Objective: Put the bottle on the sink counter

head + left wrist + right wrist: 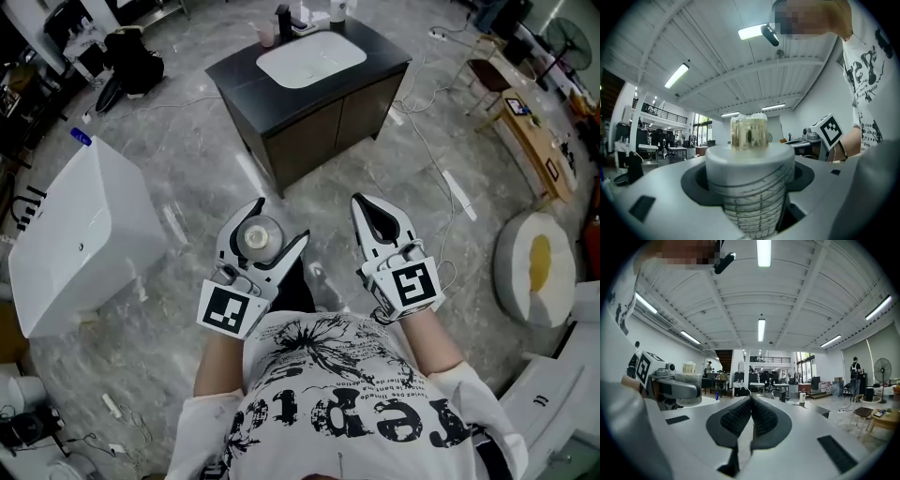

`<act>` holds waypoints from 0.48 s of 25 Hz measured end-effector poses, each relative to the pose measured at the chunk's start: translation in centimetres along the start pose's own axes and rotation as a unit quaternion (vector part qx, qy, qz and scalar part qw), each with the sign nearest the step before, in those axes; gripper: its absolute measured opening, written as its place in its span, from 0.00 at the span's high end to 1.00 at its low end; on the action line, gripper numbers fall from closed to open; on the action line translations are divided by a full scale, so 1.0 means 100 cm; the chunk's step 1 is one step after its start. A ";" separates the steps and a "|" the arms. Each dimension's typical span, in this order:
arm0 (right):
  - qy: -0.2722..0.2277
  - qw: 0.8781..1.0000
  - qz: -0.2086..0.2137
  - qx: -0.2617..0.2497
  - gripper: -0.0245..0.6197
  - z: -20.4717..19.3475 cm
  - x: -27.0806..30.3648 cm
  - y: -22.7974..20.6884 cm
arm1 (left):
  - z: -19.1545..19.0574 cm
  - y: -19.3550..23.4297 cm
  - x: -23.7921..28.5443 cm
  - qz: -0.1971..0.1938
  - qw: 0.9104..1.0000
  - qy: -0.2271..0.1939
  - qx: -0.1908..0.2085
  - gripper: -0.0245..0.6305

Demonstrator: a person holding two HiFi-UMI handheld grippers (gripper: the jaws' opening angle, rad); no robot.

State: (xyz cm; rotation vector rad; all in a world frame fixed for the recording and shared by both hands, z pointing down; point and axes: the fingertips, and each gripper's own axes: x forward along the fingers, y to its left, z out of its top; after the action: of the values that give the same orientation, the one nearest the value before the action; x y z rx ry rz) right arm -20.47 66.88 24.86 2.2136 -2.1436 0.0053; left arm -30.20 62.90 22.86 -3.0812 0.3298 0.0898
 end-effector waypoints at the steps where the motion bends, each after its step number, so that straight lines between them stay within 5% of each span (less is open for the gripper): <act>1: 0.003 1.000 0.002 -0.002 0.94 -0.002 0.012 -0.004 | -0.004 0.011 0.008 -0.001 1.000 0.001 -0.001 0.43; 12: 0.031 0.999 -0.023 -0.003 0.94 -0.003 0.223 -0.090 | -0.025 0.207 0.148 -0.017 1.000 -0.005 -0.018 0.43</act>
State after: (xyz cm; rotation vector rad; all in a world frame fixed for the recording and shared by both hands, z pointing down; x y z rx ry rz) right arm -10.70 44.91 25.79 2.2272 -2.0580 0.0646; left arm -20.01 39.46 23.73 -3.1187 0.2790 0.1114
